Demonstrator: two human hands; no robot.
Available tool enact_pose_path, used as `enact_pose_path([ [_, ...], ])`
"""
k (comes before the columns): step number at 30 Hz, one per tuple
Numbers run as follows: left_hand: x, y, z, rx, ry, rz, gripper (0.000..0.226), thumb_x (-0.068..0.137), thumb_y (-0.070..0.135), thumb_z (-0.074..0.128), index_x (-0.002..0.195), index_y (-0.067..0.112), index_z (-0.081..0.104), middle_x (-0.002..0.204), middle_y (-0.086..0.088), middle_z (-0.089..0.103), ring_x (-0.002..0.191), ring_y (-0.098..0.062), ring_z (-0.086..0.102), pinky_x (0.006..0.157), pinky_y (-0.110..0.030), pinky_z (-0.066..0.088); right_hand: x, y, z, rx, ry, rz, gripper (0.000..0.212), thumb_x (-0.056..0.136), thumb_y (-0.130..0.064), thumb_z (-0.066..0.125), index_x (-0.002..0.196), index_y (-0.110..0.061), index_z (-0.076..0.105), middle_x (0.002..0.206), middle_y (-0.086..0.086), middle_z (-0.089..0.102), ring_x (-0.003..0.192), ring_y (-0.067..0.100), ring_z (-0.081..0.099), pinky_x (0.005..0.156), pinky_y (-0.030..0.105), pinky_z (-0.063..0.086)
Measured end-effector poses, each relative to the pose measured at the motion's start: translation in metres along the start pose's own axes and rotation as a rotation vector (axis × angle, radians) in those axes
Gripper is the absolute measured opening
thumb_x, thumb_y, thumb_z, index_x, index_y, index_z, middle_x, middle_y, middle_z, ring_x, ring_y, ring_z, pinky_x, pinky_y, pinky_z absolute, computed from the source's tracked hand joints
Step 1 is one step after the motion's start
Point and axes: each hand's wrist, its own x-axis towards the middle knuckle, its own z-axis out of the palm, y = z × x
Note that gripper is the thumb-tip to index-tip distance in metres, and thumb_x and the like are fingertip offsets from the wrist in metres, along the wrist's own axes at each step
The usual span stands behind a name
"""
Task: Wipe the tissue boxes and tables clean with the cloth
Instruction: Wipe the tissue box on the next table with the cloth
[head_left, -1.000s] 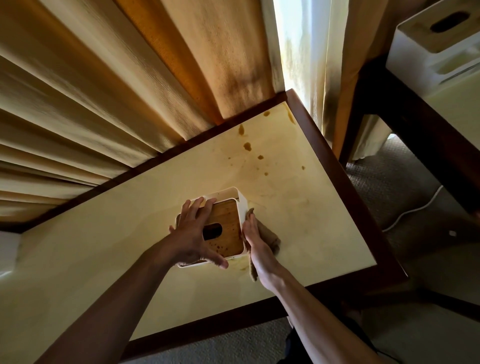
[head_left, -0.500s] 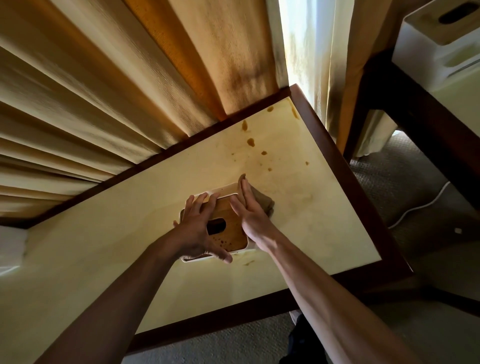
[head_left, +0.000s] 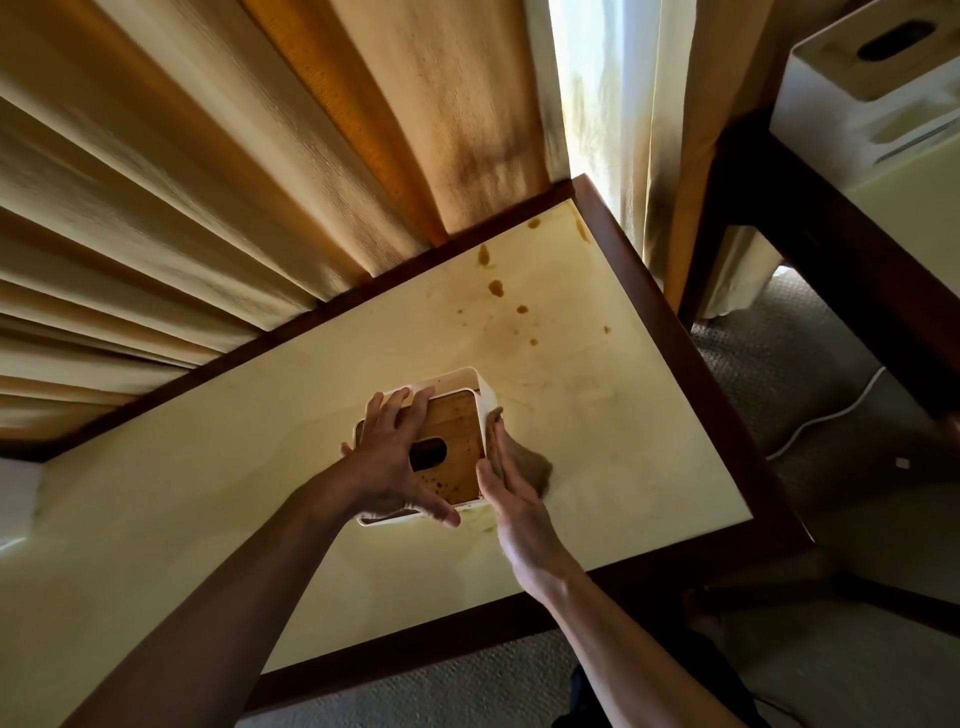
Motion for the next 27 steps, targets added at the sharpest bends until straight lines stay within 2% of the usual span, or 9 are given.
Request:
enact_pose_path([
  [2, 0.001, 0.0, 0.0, 0.002, 0.006, 0.005, 0.153, 0.044, 0.07, 0.085, 0.152, 0.042, -0.021, 0.16, 0.014, -0.026, 0.147, -0.022, -0.03, 0.118, -0.067, 0.007, 0.003, 0.002, -0.002, 0.027, 0.022, 0.039, 0.061, 0.103, -0.038, 0.04, 0.154, -0.041, 0.005, 0.158, -0.02, 0.011, 0.141, 0.001, 0.019, 0.113, 0.028, 0.016],
  [5, 0.002, -0.001, 0.001, 0.001, 0.007, 0.005, 0.153, 0.044, 0.071, 0.085, 0.151, 0.043, -0.021, 0.159, 0.015, -0.025, 0.148, -0.022, -0.029, 0.117, -0.068, 0.008, 0.013, 0.004, -0.006, 0.071, 0.063, 0.081, 0.072, 0.093, -0.054, 0.048, 0.154, -0.039, 0.014, 0.161, -0.009, 0.021, 0.144, 0.01, 0.028, 0.12, 0.046, 0.02],
  [7, 0.003, -0.003, 0.002, -0.004, 0.012, 0.008, 0.153, 0.043, 0.072, 0.084, 0.15, 0.045, -0.022, 0.159, 0.016, -0.024, 0.148, -0.022, -0.028, 0.117, -0.068, 0.008, 0.018, 0.006, -0.01, 0.089, 0.077, 0.106, 0.075, 0.089, -0.055, 0.05, 0.154, -0.037, 0.017, 0.159, -0.005, 0.027, 0.142, 0.014, 0.034, 0.118, 0.05, 0.026],
  [12, 0.003, -0.005, 0.002, 0.007, 0.015, 0.031, 0.154, 0.038, 0.079, 0.077, 0.146, 0.049, -0.029, 0.16, 0.014, -0.026, 0.147, -0.023, -0.03, 0.116, -0.068, 0.006, 0.016, -0.001, -0.007, 0.081, 0.181, 0.101, 0.047, 0.104, -0.034, 0.042, 0.15, -0.031, 0.034, 0.14, -0.003, 0.053, 0.121, 0.012, 0.056, 0.104, 0.041, 0.047],
  [14, 0.002, -0.007, -0.001, 0.041, -0.006, 0.06, 0.152, 0.038, 0.081, 0.075, 0.136, 0.055, -0.039, 0.159, 0.014, -0.032, 0.146, -0.022, -0.034, 0.116, -0.067, 0.004, 0.013, -0.004, -0.01, 0.109, 0.236, 0.108, 0.039, 0.103, -0.029, 0.044, 0.142, -0.025, 0.05, 0.132, 0.001, 0.062, 0.117, 0.017, 0.061, 0.101, 0.046, 0.049],
  [17, 0.0, -0.015, -0.009, 0.093, -0.069, 0.105, 0.152, 0.051, 0.073, 0.081, 0.137, 0.049, -0.041, 0.156, 0.011, -0.04, 0.144, -0.021, -0.037, 0.117, -0.064, -0.002, 0.005, -0.013, -0.015, 0.094, 0.195, 0.144, 0.038, 0.103, -0.03, 0.044, 0.139, -0.023, 0.053, 0.129, -0.002, 0.064, 0.121, 0.015, 0.059, 0.107, 0.046, 0.044],
  [22, -0.01, -0.02, -0.007, 0.145, 0.061, 0.101, 0.144, 0.056, 0.078, 0.076, 0.153, 0.039, -0.023, 0.162, 0.004, -0.031, 0.153, -0.026, -0.013, 0.119, -0.061, -0.006, -0.015, -0.03, -0.024, 0.105, 0.196, 0.145, 0.031, 0.103, -0.024, 0.042, 0.131, -0.022, 0.057, 0.126, -0.003, 0.065, 0.118, 0.013, 0.059, 0.103, 0.033, 0.045],
  [25, -0.015, -0.018, -0.004, 0.079, 0.127, -0.013, 0.143, 0.052, 0.088, 0.068, 0.156, 0.035, -0.016, 0.165, -0.002, -0.02, 0.153, -0.031, 0.005, 0.121, -0.059, 0.007, -0.022, -0.035, -0.027, 0.005, 0.224, 0.147, 0.025, 0.102, -0.032, 0.045, 0.123, -0.033, 0.057, 0.127, -0.003, 0.062, 0.119, 0.016, 0.056, 0.104, 0.035, 0.042],
  [27, -0.019, -0.013, -0.004, 0.037, 0.172, -0.101, 0.142, 0.051, 0.093, 0.06, 0.157, 0.03, -0.012, 0.167, -0.009, -0.002, 0.151, -0.035, 0.018, 0.118, -0.058, 0.019, -0.023, -0.038, -0.025, -0.018, 0.235, 0.142, 0.034, 0.1, -0.035, 0.046, 0.133, -0.029, 0.052, 0.134, -0.001, 0.057, 0.125, 0.018, 0.051, 0.11, 0.039, 0.037],
])
